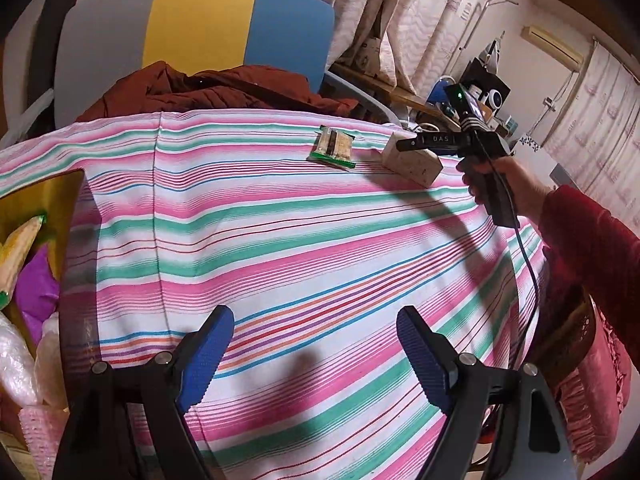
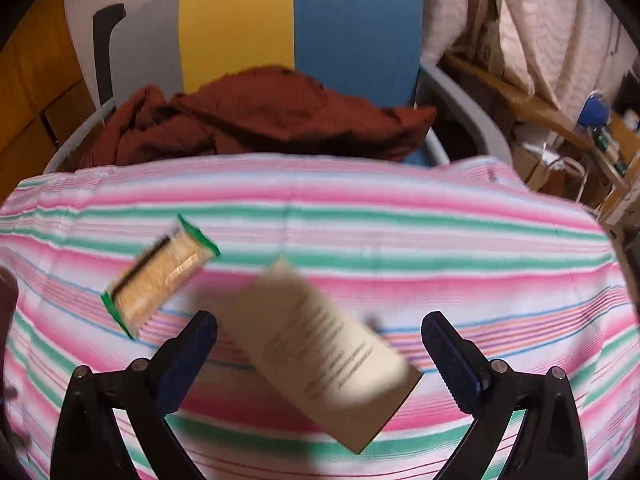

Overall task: Organize objects
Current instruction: 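Grasp the cream box with the right tool while the left tool grasps the cracker packet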

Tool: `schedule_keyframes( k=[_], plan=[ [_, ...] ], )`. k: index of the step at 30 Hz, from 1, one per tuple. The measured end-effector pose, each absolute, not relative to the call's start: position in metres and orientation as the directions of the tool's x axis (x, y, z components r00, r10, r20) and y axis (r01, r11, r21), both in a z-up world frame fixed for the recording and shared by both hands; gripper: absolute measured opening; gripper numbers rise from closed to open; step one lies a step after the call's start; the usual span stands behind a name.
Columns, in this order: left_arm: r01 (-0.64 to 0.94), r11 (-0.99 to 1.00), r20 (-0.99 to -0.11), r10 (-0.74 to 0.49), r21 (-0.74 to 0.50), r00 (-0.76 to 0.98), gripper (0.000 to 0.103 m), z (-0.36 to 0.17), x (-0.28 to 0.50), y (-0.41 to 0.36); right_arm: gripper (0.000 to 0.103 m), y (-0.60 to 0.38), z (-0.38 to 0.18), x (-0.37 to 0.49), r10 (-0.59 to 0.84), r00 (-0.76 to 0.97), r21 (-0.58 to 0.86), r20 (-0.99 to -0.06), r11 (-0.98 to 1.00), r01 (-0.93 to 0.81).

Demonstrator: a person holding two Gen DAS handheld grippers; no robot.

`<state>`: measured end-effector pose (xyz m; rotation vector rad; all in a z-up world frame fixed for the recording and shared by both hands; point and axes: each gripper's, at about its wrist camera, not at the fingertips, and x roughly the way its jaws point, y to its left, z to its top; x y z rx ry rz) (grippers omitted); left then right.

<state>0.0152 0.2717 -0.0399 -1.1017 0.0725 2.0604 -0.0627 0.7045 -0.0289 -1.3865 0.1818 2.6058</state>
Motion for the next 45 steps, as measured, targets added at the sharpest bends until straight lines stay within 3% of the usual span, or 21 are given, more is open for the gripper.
schedule_keyframes(
  k=[3,5,7,8,14,20,25,37,40,42,45],
  plan=[
    [-0.675,-0.682,-0.727,0.610,-0.281,-0.315,0.085,-0.038,0.013,0.279,0.097,0.709,-0.043,-0.057,0.067,-0.554,0.077,-0.830,-0.970,-0.232],
    [-0.682,-0.680,-0.726,0.609,-0.269,-0.320,0.085,-0.035,0.012,0.284,0.068,0.707,-0.052,-0.052,0.068,-0.547,0.096,-0.834,-0.959,-0.267],
    [-0.694,-0.669,-0.725,0.614,-0.267,-0.313,0.085,-0.033,0.006,0.294,0.054,0.703,-0.055,-0.046,0.050,-0.573,0.142,-0.818,-0.948,-0.284],
    [-0.697,-0.666,-0.726,0.614,-0.266,-0.310,0.085,-0.033,0.003,0.299,0.052,0.697,-0.056,-0.045,0.058,-0.583,0.143,-0.810,-0.945,-0.294],
    [-0.715,-0.652,-0.740,0.606,-0.251,-0.293,0.085,-0.032,-0.030,0.348,0.052,0.657,-0.064,-0.028,0.181,-0.642,0.142,-0.745,-0.897,-0.418],
    [-0.762,-0.635,-0.729,0.581,-0.128,-0.362,0.085,-0.031,-0.064,0.413,0.050,0.639,-0.062,-0.020,0.340,-0.632,0.048,-0.696,-0.856,-0.514],
    [-0.742,-0.661,-0.731,0.561,-0.112,-0.389,0.085,-0.043,-0.103,0.459,0.050,0.660,-0.066,-0.008,0.333,-0.640,0.142,-0.693,-0.807,-0.574],
    [-0.766,-0.637,-0.731,0.479,0.091,-0.485,0.085,-0.074,-0.133,0.530,0.051,0.660,-0.073,-0.011,0.341,-0.630,0.129,-0.698,-0.805,-0.580],
    [-0.773,-0.630,-0.743,0.481,0.075,-0.464,0.069,-0.079,-0.136,0.531,0.051,0.660,-0.074,-0.011,0.341,-0.634,0.134,-0.694,-0.804,-0.580],
    [-0.774,-0.629,-0.742,0.486,0.070,-0.462,0.052,-0.080,-0.135,0.529,0.051,0.660,-0.075,-0.012,0.340,-0.636,0.137,-0.693,-0.803,-0.580],
    [-0.784,-0.618,-0.750,0.487,0.067,-0.448,0.049,-0.082,-0.134,0.530,0.051,0.660,-0.075,-0.012,0.341,-0.636,0.137,-0.693,-0.803,-0.580]
  ],
)
